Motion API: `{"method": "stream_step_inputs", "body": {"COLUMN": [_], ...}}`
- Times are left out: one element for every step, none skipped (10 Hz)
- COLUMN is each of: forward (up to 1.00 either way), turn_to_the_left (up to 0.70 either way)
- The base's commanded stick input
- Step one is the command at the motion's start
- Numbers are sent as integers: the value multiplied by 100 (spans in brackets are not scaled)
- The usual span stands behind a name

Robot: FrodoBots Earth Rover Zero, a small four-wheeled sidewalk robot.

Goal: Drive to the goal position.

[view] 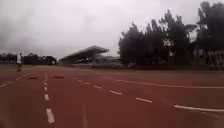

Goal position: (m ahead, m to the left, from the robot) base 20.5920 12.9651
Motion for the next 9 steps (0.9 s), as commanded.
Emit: {"method": "stream_step_inputs", "body": {"forward": [70, 70, 70, 70, 70, 70, 70, 70, 70], "turn_to_the_left": [0, 0, 0, 0, 0, 0, 0, 0, 0]}}
